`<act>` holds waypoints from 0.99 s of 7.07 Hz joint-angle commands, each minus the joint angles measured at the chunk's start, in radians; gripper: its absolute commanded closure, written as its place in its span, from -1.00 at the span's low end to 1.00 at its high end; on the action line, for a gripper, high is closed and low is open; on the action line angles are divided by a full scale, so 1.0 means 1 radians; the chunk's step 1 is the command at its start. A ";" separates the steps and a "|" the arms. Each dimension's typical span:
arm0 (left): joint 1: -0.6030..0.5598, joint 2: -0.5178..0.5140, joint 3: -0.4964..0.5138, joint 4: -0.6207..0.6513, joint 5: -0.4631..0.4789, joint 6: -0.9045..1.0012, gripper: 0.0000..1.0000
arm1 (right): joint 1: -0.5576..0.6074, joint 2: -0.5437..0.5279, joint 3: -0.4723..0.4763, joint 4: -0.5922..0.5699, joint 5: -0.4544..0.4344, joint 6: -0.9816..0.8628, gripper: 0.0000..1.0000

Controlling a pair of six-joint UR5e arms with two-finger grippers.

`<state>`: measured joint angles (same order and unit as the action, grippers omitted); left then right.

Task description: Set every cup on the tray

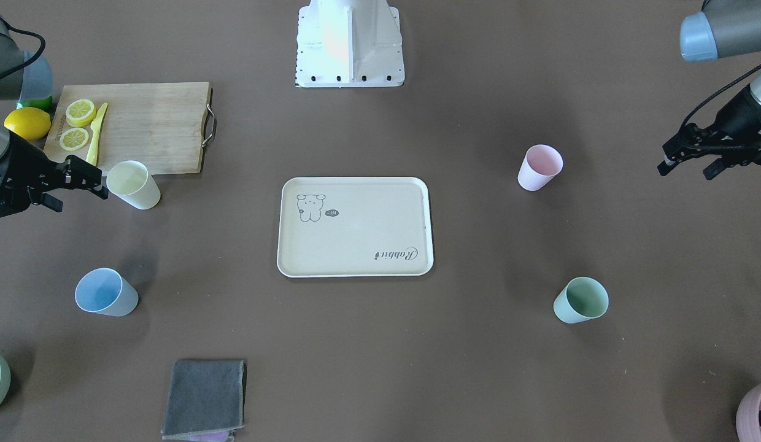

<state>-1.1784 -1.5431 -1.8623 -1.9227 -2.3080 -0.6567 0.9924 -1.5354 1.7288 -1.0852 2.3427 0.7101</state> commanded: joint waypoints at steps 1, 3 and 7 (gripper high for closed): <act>0.034 -0.005 -0.003 -0.018 0.004 -0.058 -0.95 | -0.047 -0.011 0.003 -0.001 -0.008 -0.003 -0.88; 0.037 -0.003 -0.011 -0.025 0.004 -0.084 -0.95 | -0.069 -0.031 0.014 0.011 0.015 -0.003 -0.80; 0.170 -0.026 -0.014 -0.033 0.043 -0.229 -0.80 | -0.086 0.018 0.014 -0.001 0.018 0.005 1.00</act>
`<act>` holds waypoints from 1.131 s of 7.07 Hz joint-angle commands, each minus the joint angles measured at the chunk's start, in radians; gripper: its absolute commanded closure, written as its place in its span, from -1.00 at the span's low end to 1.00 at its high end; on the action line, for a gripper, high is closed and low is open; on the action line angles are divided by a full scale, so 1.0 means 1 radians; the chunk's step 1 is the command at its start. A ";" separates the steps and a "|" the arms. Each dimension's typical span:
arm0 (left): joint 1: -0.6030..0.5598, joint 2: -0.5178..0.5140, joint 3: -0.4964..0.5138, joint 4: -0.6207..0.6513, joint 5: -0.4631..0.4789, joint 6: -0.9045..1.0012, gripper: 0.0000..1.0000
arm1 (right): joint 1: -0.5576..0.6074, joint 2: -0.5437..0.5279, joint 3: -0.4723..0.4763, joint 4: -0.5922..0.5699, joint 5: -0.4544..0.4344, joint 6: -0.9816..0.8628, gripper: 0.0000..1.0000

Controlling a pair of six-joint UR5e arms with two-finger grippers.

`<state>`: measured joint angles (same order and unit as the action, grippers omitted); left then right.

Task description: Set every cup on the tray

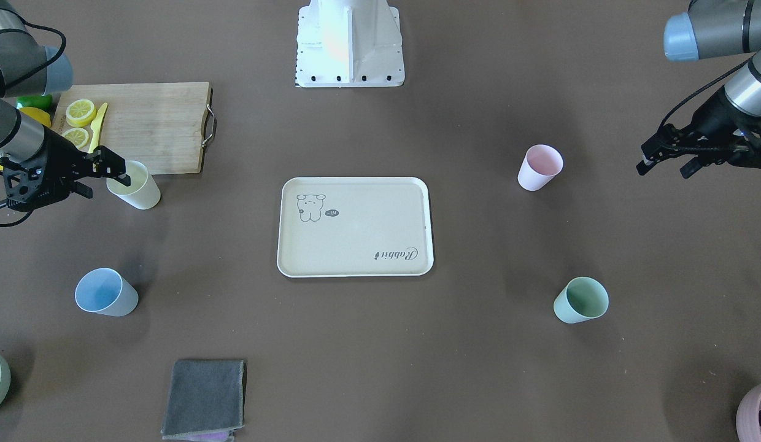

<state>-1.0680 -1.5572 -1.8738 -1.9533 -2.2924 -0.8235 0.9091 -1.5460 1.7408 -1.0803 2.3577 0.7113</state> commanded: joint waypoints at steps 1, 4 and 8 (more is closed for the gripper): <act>0.113 -0.012 -0.008 -0.003 0.050 -0.069 -0.76 | -0.009 0.097 0.000 -0.038 0.000 0.069 1.00; 0.216 -0.011 -0.015 -0.003 0.074 -0.072 -0.61 | -0.083 0.278 -0.009 -0.102 -0.032 0.244 1.00; 0.330 -0.052 -0.005 -0.001 0.142 -0.166 0.99 | -0.223 0.463 -0.075 -0.144 -0.147 0.416 1.00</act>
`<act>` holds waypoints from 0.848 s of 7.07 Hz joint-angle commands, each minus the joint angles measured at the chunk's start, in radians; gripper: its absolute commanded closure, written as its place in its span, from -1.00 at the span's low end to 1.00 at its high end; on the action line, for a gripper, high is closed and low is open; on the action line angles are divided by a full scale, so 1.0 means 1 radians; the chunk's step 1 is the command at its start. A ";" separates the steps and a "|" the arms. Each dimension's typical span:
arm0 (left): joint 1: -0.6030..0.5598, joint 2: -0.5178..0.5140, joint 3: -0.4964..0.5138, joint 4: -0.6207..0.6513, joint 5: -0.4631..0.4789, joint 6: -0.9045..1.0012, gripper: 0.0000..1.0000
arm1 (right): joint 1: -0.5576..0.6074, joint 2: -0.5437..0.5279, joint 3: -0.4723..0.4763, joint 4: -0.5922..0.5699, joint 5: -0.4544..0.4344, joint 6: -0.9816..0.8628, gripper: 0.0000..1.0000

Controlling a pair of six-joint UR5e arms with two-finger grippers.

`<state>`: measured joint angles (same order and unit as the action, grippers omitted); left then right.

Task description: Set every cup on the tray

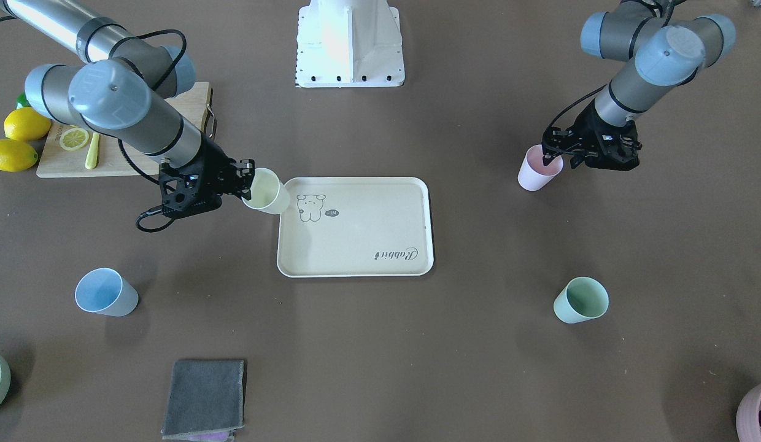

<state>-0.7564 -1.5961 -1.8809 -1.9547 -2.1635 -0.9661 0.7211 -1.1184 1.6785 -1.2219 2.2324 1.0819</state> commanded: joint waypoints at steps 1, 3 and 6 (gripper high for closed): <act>0.019 -0.021 0.003 0.000 0.013 -0.020 1.00 | -0.069 0.038 -0.014 -0.004 -0.055 0.061 1.00; 0.016 -0.146 -0.003 0.043 0.004 -0.054 1.00 | -0.095 0.060 -0.016 -0.010 -0.117 0.087 1.00; 0.038 -0.440 0.095 0.191 0.014 -0.201 1.00 | -0.039 0.094 0.035 -0.129 -0.097 0.092 -1.00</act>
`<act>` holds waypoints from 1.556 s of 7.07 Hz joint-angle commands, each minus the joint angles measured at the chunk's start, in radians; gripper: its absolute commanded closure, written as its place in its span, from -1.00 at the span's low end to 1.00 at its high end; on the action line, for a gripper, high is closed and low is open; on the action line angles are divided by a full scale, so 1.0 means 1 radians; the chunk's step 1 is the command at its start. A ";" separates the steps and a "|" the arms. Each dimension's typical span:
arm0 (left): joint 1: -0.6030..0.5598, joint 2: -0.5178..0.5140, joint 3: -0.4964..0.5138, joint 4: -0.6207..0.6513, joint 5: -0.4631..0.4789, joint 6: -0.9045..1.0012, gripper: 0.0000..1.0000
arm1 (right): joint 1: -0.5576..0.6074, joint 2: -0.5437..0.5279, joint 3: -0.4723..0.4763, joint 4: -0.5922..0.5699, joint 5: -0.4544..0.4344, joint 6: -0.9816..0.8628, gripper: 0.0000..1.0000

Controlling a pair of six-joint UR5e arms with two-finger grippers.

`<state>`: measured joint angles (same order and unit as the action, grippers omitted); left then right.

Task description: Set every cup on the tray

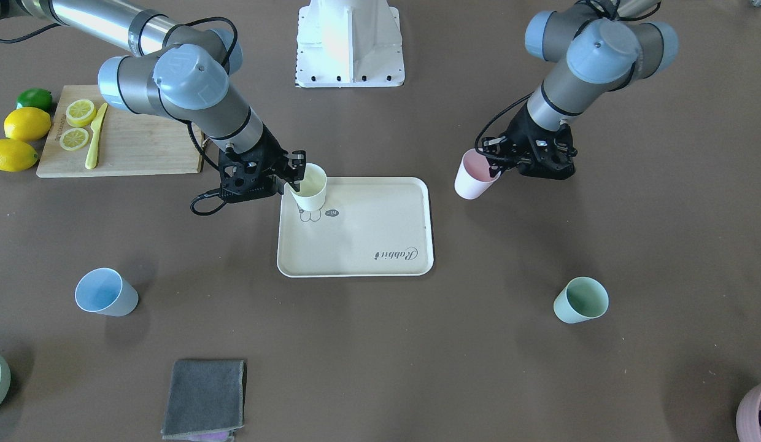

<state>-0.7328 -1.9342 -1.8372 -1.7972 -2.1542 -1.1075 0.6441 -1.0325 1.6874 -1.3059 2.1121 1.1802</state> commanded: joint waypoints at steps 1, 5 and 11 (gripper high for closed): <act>0.016 -0.167 0.109 0.033 0.007 -0.072 1.00 | 0.096 -0.003 0.028 -0.052 0.087 -0.028 -1.00; 0.119 -0.272 0.222 0.027 0.123 -0.163 0.89 | 0.333 -0.144 -0.015 -0.096 0.187 -0.413 -1.00; -0.138 -0.192 0.112 0.213 0.045 0.186 -0.96 | 0.442 -0.152 -0.250 -0.082 0.175 -0.605 -0.59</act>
<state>-0.7734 -2.1655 -1.6796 -1.6601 -2.0689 -1.0794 1.0841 -1.1812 1.4644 -1.3928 2.2942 0.5772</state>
